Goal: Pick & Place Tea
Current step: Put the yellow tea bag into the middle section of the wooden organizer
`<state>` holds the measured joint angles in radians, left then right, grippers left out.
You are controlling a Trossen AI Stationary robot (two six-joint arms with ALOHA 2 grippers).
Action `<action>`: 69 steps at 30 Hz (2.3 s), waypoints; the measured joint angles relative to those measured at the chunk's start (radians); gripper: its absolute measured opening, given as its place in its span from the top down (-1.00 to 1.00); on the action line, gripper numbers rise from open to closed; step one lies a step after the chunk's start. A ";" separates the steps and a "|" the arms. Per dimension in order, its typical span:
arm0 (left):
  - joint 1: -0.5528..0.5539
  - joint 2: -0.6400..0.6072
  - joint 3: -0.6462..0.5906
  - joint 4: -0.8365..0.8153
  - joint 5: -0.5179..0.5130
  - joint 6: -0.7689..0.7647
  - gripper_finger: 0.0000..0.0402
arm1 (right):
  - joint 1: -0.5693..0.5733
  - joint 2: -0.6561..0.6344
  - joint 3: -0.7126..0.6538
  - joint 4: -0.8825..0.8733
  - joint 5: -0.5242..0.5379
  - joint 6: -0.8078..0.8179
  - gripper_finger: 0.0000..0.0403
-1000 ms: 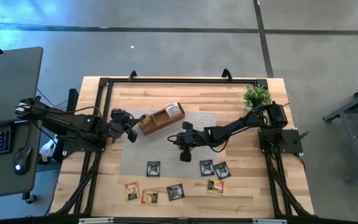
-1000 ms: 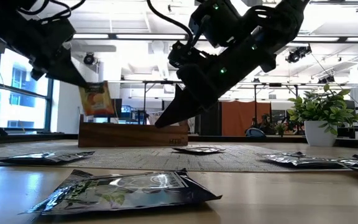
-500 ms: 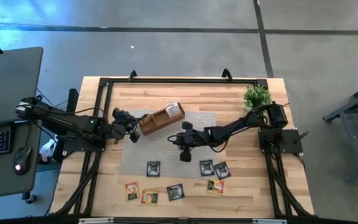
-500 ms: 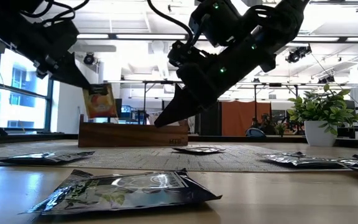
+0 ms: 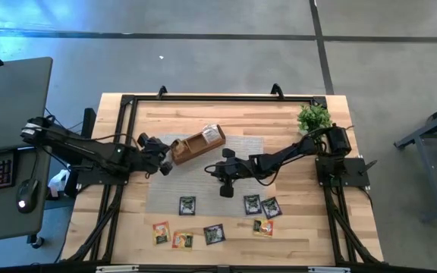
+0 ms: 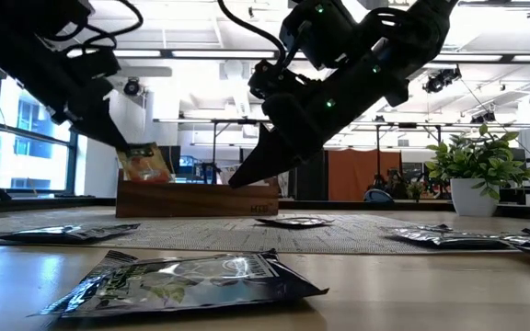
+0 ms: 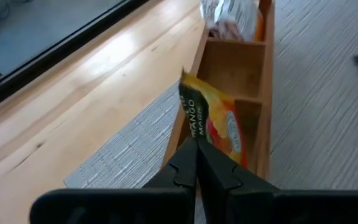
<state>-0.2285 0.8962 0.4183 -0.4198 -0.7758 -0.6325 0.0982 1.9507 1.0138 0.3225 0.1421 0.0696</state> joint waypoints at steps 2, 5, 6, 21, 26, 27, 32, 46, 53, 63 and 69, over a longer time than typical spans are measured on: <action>0.000 0.012 0.000 0.008 -0.003 0.000 0.93 | 0.000 0.000 0.000 0.000 0.000 0.000 0.94; 0.000 0.025 0.000 0.000 -0.031 0.000 0.86 | 0.000 0.000 0.000 0.000 0.000 0.000 0.94; 0.000 0.025 0.000 0.000 -0.049 0.000 0.83 | 0.000 0.000 0.000 0.000 0.000 0.000 0.94; 0.000 0.022 0.047 0.003 -0.024 0.000 0.60 | 0.000 0.000 0.000 0.000 0.000 0.000 0.94; 0.000 0.033 0.047 -0.001 0.038 -0.134 0.57 | 0.000 0.000 0.000 0.000 0.000 0.000 0.94; 0.000 0.044 0.047 0.001 0.037 -0.136 0.57 | 0.000 0.000 0.000 0.000 0.000 0.000 0.94; 0.000 0.099 0.047 0.007 0.025 -0.156 0.57 | 0.000 0.000 0.000 0.000 -0.017 -0.001 0.94; 0.150 0.215 0.046 0.114 0.141 -0.155 0.58 | 0.000 0.000 0.000 -0.002 -0.021 -0.003 0.94; 0.198 0.215 0.046 0.141 0.222 -0.099 0.92 | 0.000 0.000 0.000 -0.005 -0.022 -0.003 0.94; 0.196 0.185 0.160 0.149 0.247 0.046 0.98 | 0.000 0.000 0.000 -0.005 -0.022 -0.007 0.94; 0.252 0.223 0.349 -0.007 0.370 0.254 0.99 | 0.000 0.000 0.000 -0.006 -0.022 -0.007 0.94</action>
<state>0.0236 1.1195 0.7672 -0.4268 -0.4063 -0.3790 0.0978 1.9507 1.0142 0.3168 0.1204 0.0628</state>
